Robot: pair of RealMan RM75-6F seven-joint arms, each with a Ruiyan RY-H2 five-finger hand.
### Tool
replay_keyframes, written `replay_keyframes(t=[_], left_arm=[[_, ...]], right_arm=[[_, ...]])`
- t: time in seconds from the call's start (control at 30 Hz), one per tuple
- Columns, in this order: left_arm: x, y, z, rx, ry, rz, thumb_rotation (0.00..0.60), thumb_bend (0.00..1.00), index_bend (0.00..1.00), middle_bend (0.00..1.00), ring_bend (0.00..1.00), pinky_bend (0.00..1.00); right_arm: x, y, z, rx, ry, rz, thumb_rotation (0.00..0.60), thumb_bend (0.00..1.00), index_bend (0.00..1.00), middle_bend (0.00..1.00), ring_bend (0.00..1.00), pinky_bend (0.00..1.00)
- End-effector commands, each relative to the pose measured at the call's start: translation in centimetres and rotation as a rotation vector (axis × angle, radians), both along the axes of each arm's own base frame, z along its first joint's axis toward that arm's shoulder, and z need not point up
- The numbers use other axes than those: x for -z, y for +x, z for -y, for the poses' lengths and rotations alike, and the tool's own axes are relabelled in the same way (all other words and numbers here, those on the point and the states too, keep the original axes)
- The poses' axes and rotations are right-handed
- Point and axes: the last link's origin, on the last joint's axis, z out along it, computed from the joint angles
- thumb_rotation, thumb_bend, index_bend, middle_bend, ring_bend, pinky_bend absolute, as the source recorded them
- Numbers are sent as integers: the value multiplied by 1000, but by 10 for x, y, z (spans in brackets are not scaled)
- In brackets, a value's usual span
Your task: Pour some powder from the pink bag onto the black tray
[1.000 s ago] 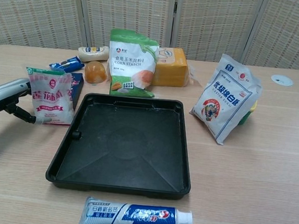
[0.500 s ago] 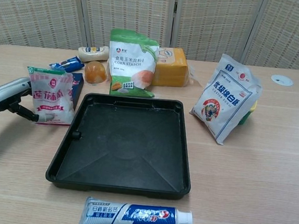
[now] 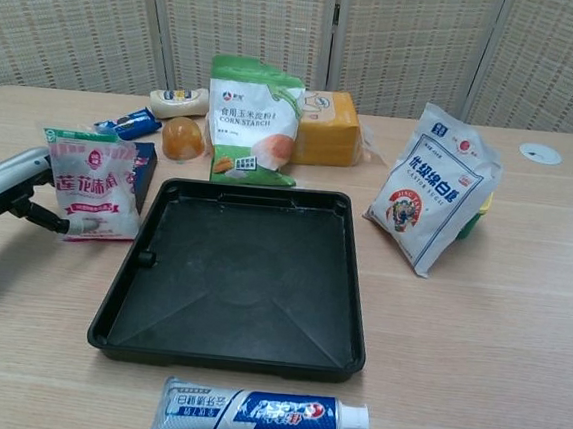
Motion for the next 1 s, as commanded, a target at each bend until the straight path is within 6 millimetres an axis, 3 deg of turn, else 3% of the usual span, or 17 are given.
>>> replay_keyframes(t=[0.03,0.53,0.7,1.0], left_arm=[[0,1,1,-3,12,16,600,308,497,465,475,382],[-10,8,3,46,83,85,600,385,596,561,554,464],[-26,11,0,91,134,108,600,428,612,581,577,513],[-69,22,-11,255,209,61,600,614,632,634,629,665]], right_arm=[[0,0,0,1,-1,0,547,421,0,102,140,133],[0,0,-1,4,-3,4,547,421,0,102,139,133],[0,-1,0,4,-1,7,546,421,0,102,139,133],[3,0,4,-15,14,9,547,421,0,103,138,133]])
